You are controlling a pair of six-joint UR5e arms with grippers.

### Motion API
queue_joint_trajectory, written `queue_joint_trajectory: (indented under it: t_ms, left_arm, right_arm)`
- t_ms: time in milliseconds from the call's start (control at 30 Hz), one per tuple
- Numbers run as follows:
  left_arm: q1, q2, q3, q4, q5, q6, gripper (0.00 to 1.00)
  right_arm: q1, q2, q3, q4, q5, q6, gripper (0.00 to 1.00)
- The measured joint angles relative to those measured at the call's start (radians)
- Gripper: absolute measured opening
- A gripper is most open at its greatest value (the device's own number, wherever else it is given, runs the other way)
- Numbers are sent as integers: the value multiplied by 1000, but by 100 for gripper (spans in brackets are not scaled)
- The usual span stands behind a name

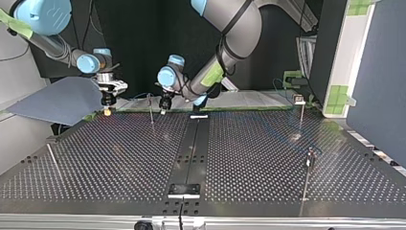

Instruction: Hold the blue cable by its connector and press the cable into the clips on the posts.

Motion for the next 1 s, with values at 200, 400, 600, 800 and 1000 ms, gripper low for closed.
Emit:
queue_joint_trajectory:
  t_ms: [200, 400, 600, 800, 1000]
  left_arm:
    - [10, -1, 5, -3, -1, 0, 0]
    - [31, -1, 16, -3, 3, 0, 0]
    - [48, -1, 41, -13, 7, 0, 0]
    - [58, -2, 83, -33, 7, 0, 0]
    - [58, -1, 80, -53, 2, 5, 0]
  right_arm:
    - [6, 2, -19, 1, 0, 16, 0]
    - [8, 10, -37, 4, 1, 28, 0]
    - [16, 30, -59, 23, 2, 19, 0]
    - [24, 62, -119, 83, 0, 11, 0]
    - [26, 66, -169, 139, 2, 12, 0]
